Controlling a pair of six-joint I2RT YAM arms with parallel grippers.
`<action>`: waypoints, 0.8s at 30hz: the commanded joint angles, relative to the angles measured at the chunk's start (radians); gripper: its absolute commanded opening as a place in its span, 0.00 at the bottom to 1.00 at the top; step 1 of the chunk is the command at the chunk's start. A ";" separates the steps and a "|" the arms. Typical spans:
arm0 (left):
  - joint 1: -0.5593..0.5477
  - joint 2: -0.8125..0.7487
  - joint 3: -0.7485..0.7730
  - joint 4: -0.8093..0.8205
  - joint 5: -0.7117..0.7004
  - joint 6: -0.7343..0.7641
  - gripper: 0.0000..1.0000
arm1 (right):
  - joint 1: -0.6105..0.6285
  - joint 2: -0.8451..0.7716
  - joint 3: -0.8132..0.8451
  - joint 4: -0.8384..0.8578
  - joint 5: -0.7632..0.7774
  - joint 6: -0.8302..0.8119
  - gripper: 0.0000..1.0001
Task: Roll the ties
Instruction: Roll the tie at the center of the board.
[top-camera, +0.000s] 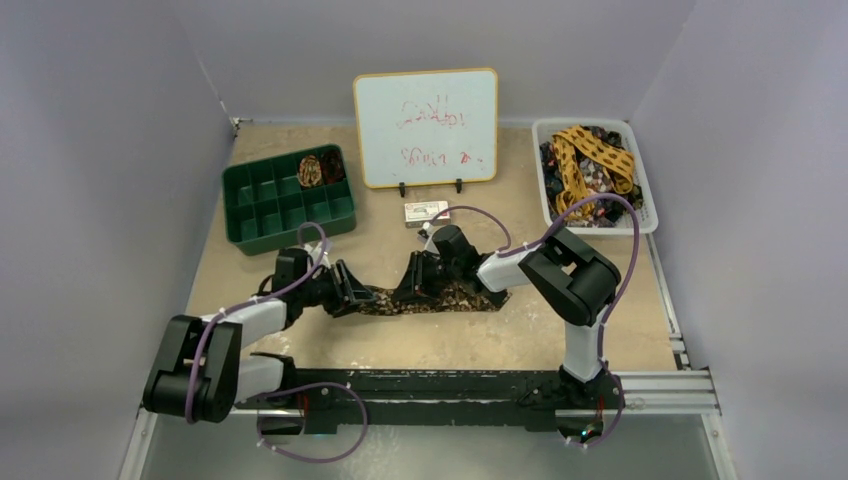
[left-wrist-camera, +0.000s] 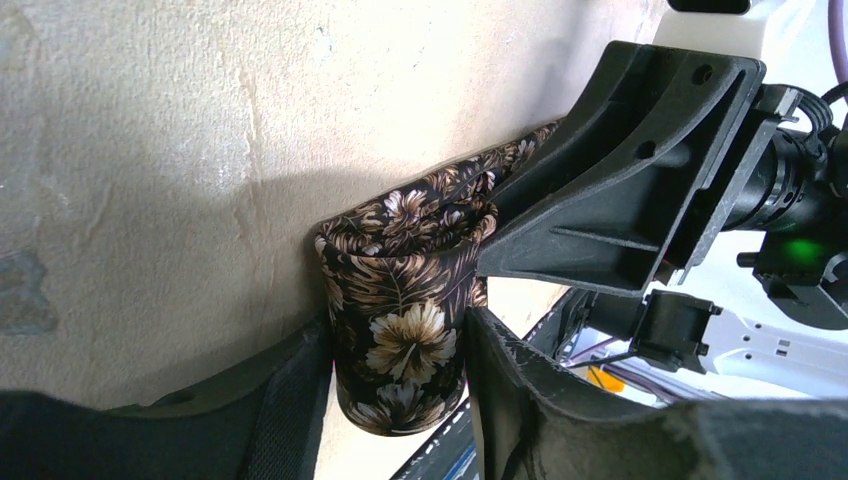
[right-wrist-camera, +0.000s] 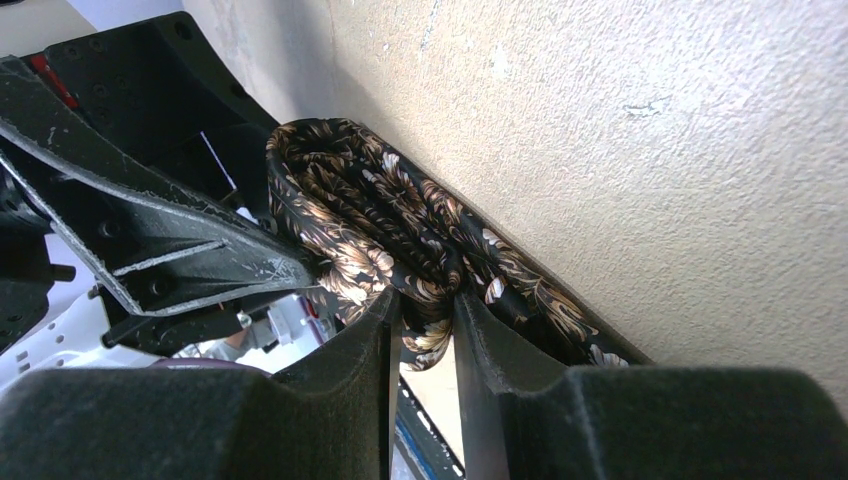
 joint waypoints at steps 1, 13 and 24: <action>0.004 0.020 -0.006 0.039 0.005 -0.032 0.46 | -0.004 -0.009 -0.017 -0.020 0.015 -0.007 0.28; 0.004 0.085 0.020 0.080 0.016 -0.060 0.24 | -0.006 -0.028 0.000 -0.029 -0.025 -0.022 0.31; 0.003 -0.108 0.156 -0.306 -0.138 0.050 0.09 | -0.013 -0.205 0.129 -0.373 0.080 -0.221 0.52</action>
